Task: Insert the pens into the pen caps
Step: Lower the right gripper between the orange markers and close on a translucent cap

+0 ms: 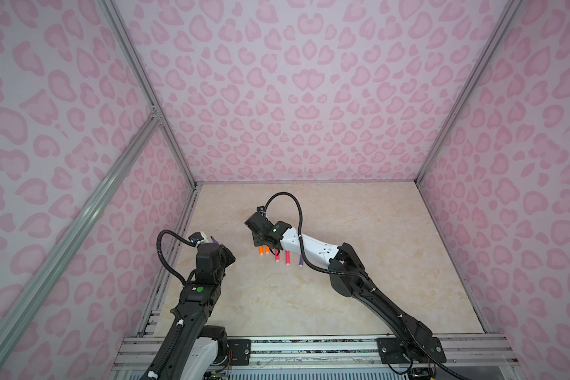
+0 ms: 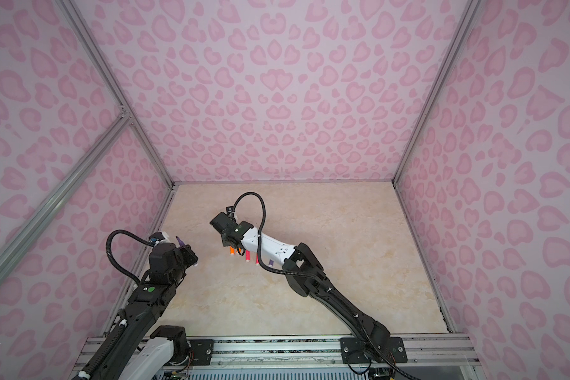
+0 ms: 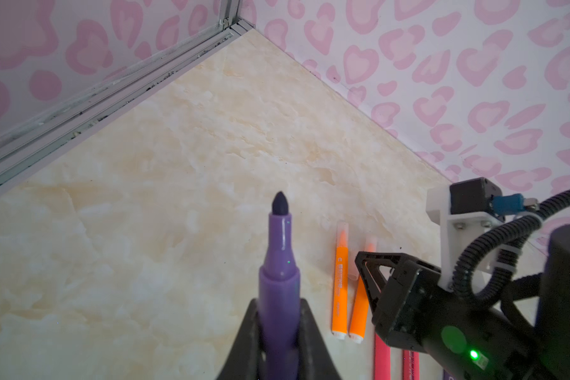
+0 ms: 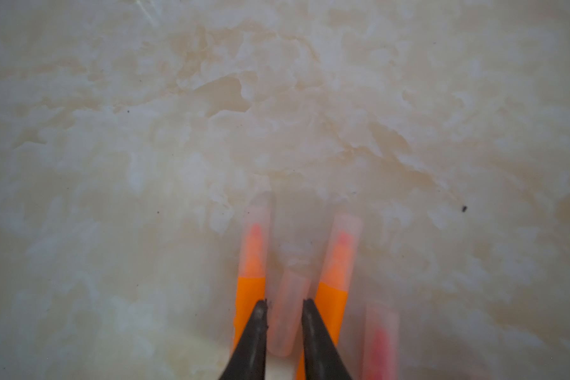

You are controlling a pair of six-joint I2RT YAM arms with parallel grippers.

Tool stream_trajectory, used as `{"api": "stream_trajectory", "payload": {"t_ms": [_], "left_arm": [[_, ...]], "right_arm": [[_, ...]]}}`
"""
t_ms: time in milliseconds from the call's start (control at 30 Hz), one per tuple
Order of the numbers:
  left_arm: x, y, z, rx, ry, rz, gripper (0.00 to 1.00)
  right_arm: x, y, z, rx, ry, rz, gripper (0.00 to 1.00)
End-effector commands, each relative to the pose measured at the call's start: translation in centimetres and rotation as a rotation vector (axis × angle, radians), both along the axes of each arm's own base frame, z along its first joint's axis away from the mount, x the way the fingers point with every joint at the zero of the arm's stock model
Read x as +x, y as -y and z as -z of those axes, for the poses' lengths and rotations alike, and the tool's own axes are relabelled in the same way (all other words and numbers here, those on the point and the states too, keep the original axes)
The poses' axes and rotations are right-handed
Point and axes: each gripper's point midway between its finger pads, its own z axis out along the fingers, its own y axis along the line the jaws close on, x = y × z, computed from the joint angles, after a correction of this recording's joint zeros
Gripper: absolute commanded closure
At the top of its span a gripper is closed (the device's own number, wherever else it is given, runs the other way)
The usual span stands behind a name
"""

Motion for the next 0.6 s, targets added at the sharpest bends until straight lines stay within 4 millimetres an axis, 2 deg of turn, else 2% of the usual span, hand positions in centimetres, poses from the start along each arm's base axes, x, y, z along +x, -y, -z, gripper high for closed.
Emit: {"api": "stream_trajectory", "payload": {"t_ms": [0, 567], "left_arm": [[0.3, 0.0, -0.4, -0.002, 0.019, 0.002, 0.97], [0.4, 0.2, -0.5, -0.007, 0.019, 0.012, 0.97]], "right_arm": [[0.2, 0.8, 1.2, -0.037, -0.008, 0.009, 0.78], [0.5, 0.5, 3.3, -0.040, -0.047, -0.002, 0.74]]}}
